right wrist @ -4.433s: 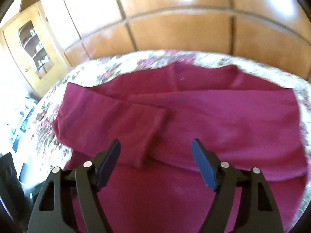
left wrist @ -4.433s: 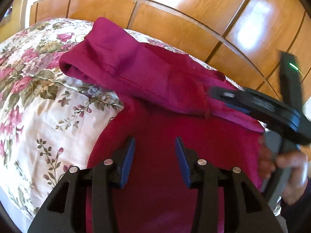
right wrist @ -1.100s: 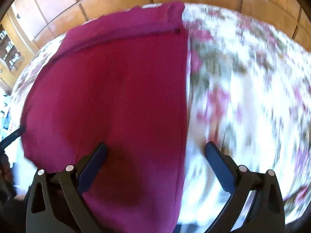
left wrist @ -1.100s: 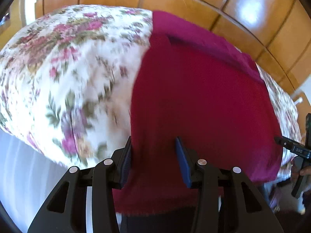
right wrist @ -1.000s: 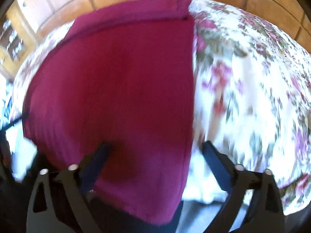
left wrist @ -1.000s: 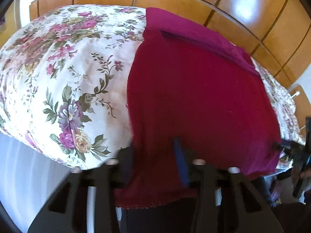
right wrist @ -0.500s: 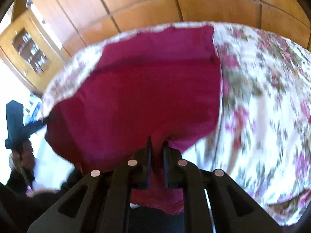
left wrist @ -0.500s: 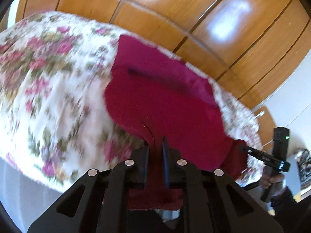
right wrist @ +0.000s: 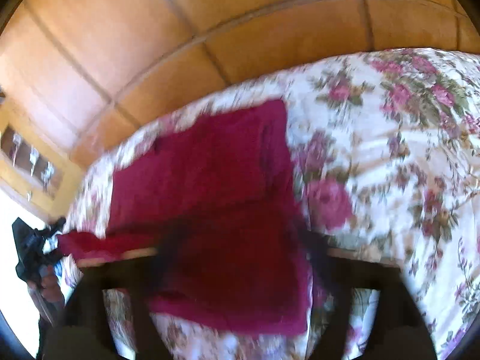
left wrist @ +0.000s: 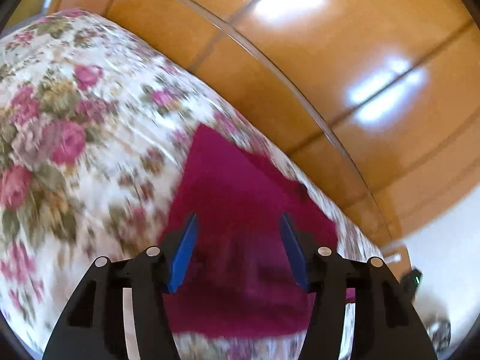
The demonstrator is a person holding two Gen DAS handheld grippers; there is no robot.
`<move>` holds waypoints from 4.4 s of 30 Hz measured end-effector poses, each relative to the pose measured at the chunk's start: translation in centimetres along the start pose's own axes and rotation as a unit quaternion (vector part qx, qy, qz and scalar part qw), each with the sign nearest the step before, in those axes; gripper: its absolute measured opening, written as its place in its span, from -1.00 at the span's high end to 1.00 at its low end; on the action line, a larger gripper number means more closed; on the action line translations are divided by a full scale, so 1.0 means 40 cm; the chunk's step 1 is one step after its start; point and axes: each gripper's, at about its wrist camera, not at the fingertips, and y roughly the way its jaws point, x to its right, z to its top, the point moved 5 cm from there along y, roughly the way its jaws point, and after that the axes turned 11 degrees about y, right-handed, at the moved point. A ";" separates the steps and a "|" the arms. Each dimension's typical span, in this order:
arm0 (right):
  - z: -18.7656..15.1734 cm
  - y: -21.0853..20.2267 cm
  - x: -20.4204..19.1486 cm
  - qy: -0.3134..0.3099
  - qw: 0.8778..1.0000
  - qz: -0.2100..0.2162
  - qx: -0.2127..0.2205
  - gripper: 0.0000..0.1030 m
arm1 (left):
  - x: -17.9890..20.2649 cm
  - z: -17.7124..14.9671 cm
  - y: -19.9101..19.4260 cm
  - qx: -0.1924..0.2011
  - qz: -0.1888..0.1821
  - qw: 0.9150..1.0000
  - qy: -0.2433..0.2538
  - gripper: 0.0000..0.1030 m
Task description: Fold small clothes
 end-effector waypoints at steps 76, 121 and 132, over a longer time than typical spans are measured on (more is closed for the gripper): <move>0.073 0.119 -0.070 -0.110 0.987 -0.110 0.042 0.89 | 0.050 -0.005 0.047 0.008 0.102 0.980 0.173 0.87; -0.358 0.053 -0.251 -0.257 0.965 -0.039 0.015 -0.39 | -0.028 -0.352 -0.144 -0.026 0.203 0.963 0.174 0.12; -0.435 0.181 -0.211 -0.259 0.965 -0.040 -0.010 -0.51 | -0.011 -0.354 -0.146 -0.022 0.233 0.950 0.207 0.12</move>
